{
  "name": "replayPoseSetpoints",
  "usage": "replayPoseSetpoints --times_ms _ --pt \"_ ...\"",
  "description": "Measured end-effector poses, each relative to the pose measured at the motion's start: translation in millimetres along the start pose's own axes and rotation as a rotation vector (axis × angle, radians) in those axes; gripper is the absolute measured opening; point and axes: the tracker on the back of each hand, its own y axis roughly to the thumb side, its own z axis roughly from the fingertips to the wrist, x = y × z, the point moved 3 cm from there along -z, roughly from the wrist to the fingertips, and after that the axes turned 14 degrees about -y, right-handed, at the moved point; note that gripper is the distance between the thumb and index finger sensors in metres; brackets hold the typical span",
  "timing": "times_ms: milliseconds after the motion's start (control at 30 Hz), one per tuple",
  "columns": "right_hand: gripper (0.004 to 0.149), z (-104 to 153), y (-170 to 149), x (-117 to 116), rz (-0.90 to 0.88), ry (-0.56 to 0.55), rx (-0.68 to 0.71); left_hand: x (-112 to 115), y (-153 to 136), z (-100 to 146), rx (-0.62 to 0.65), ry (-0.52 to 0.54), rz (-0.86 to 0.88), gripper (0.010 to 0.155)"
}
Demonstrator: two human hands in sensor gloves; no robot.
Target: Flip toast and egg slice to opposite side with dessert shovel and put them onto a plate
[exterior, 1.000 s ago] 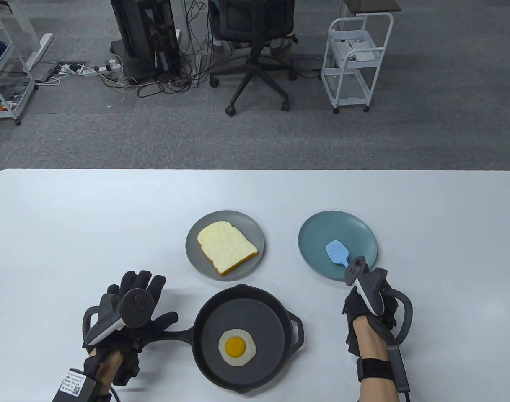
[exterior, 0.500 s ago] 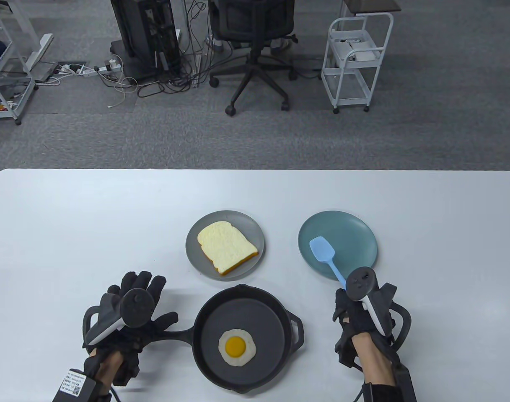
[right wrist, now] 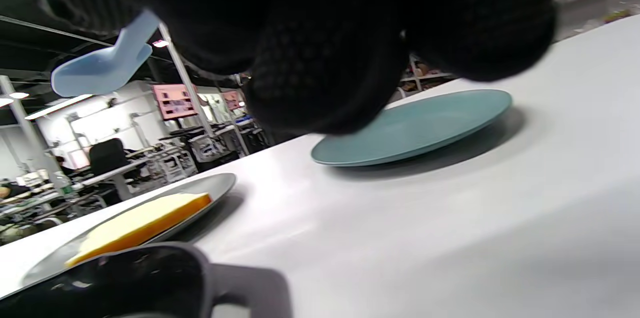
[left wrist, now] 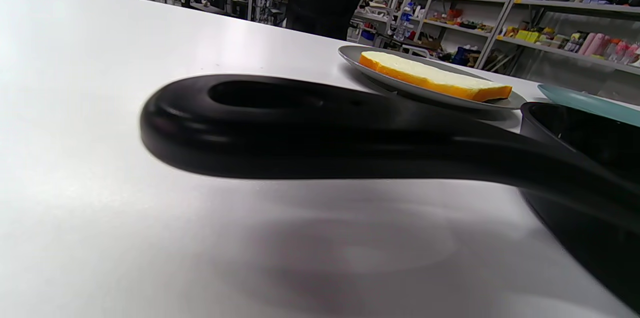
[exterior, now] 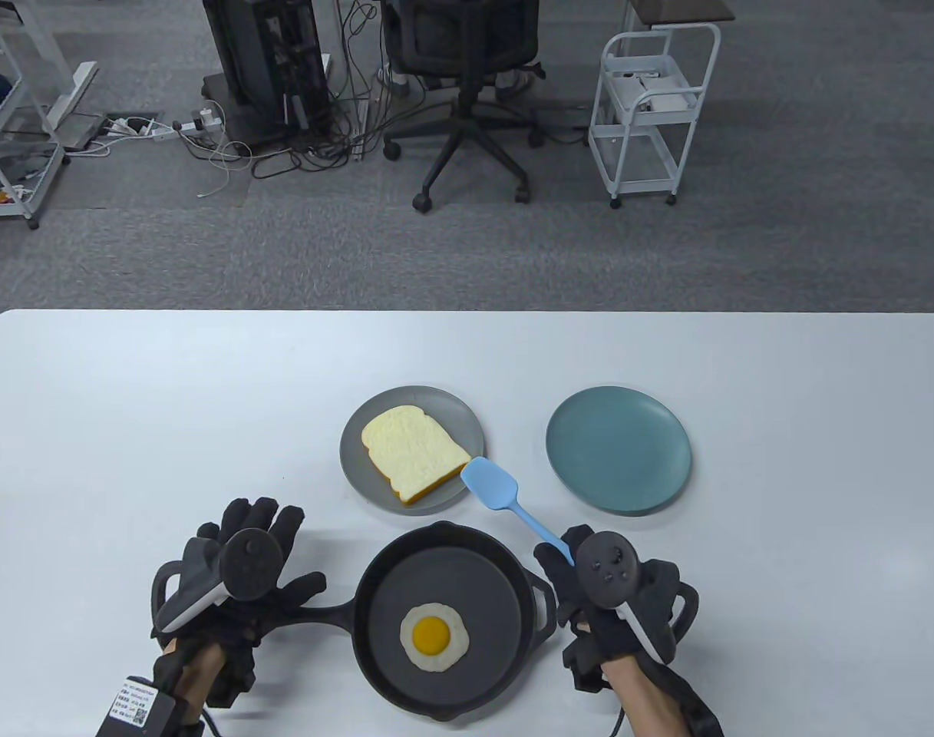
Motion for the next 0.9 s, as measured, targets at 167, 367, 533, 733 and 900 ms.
replayPoseSetpoints --times_ms 167,367,533,733,900 --pt "0.053 9.9 5.8 1.5 0.007 -0.026 0.064 0.2 0.0 -0.1 -0.003 -0.008 0.000 0.098" --pt "0.053 15.5 3.3 4.4 -0.006 -0.026 0.070 0.2 4.9 0.9 0.055 -0.026 0.006 0.099" --pt "0.053 18.9 -1.2 2.1 -0.009 -0.012 0.066 10.2 24.7 -1.9 0.173 -0.175 -0.013 0.098" --pt "0.053 19.8 -4.6 -3.2 -0.012 0.009 0.067 33.2 44.8 -9.8 0.094 -0.333 -0.223 0.095" --pt "0.053 21.7 -4.7 -7.2 0.002 0.023 0.072 41.6 59.6 -13.1 0.021 -0.321 -0.360 0.081"
